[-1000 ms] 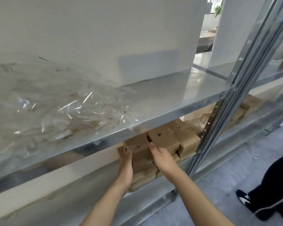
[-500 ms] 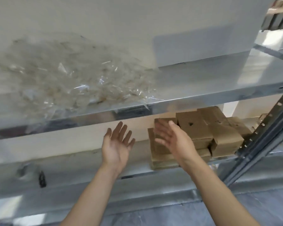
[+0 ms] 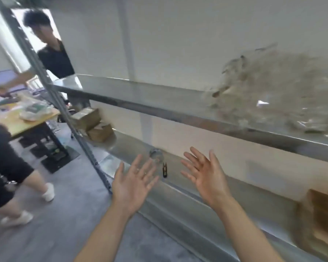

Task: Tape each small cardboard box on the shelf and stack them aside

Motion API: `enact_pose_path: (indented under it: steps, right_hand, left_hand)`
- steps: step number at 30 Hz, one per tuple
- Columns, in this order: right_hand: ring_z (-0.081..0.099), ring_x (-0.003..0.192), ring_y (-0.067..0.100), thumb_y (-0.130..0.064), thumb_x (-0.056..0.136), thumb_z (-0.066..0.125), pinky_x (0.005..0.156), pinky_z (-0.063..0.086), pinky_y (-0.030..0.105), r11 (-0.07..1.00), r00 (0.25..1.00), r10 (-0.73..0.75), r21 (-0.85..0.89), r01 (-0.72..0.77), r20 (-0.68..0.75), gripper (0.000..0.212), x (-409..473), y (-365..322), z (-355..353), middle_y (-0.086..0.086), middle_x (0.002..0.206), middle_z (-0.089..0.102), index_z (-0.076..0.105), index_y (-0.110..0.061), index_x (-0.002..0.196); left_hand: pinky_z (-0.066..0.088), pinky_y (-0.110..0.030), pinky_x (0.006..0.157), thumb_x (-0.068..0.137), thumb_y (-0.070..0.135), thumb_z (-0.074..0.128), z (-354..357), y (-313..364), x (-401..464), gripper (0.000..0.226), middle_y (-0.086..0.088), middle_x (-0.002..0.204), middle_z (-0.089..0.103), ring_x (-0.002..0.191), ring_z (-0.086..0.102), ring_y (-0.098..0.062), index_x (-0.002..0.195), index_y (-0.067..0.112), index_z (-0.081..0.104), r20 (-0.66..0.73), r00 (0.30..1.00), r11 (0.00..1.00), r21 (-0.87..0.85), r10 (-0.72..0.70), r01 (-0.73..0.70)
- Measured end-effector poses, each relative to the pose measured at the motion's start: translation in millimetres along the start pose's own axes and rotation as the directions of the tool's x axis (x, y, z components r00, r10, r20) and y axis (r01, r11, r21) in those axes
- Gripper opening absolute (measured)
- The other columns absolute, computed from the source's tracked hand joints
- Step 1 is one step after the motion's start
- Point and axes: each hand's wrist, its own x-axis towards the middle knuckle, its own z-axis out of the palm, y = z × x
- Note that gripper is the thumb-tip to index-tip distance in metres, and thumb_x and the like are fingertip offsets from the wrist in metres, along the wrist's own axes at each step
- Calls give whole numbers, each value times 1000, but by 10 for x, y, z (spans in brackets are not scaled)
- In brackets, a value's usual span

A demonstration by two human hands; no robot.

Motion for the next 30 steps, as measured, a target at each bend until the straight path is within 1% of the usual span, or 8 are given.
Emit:
enact_pose_path:
  steps: [4, 8, 13, 16, 20, 24, 27, 30]
  right_hand:
    - [58, 127, 29, -59, 101, 29, 109, 43, 51, 997, 993, 79, 1, -79, 83, 65, 324, 624, 1012, 10, 138, 61, 53, -14, 141]
    - [55, 129, 30, -58, 100, 31, 110, 41, 53, 992, 983, 122, 4, -124, 137, 64, 612, 1176, 1843, 11, 139, 59, 51, -15, 143]
    - [57, 126, 29, -54, 104, 28, 110, 41, 51, 990, 978, 140, -30, -137, 156, 59, 901, 1589, 2594, 9, 137, 60, 52, -16, 142]
    - [60, 124, 27, -54, 104, 30, 111, 41, 51, 989, 975, 143, -48, -136, 169, 56, 1163, 1705, 2863, 8, 136, 62, 55, -18, 140]
    - [62, 122, 25, -55, 102, 33, 109, 43, 49, 989, 973, 147, -55, -139, 181, 57, 1643, 1786, 2986, 6, 136, 63, 56, -18, 139]
    - [60, 122, 25, -54, 103, 31, 107, 45, 46, 984, 970, 175, -10, -176, 169, 57, 2317, 1931, 3122, 7, 134, 63, 55, -16, 139]
    - [60, 123, 25, -54, 103, 31, 109, 43, 48, 977, 963, 206, 9, -211, 176, 58, 2854, 2059, 3334, 6, 130, 64, 55, -17, 139]
    - [60, 122, 24, -55, 102, 31, 103, 47, 45, 973, 956, 229, -3, -233, 184, 57, 3269, 2150, 3523, 5, 131, 64, 55, -19, 139]
  left_hand:
    - [32, -56, 116, 98, 59, 36, -742, 884, -105, 61, -15, 139, 62, 133, 53, -37, 142, 22, 56, -59, 993, 990, -92, 103, -108]
    - [33, -57, 116, 99, 59, 35, -1388, 1631, -86, 60, -15, 137, 63, 133, 54, -36, 140, 21, 57, -126, 976, 969, -150, 178, -196]
    - [36, -56, 114, 100, 56, 38, -1714, 2279, 155, 56, -16, 135, 64, 130, 56, -37, 135, 20, 62, -215, 951, 935, -227, 224, -271]
    - [36, -56, 114, 100, 55, 38, -1792, 2558, 425, 55, -15, 134, 65, 130, 55, -36, 136, 21, 62, -229, 943, 932, -217, 241, -291]
    - [34, -55, 116, 100, 55, 36, -1995, 2834, 795, 55, -13, 134, 66, 131, 55, -34, 137, 22, 60, -227, 942, 953, -117, 247, -278]
    - [35, -53, 116, 99, 56, 38, -2184, 3181, 1256, 56, -14, 135, 65, 130, 56, -33, 138, 22, 59, -257, 930, 960, -34, 261, -279]
    - [37, -55, 113, 100, 56, 38, -2283, 3459, 1658, 56, -15, 132, 66, 130, 56, -35, 138, 21, 59, -272, 922, 957, -14, 276, -291]
    - [36, -55, 113, 99, 57, 38, -2341, 3727, 2003, 56, -15, 133, 66, 129, 57, -35, 137, 21, 60, -267, 920, 956, 21, 288, -293]
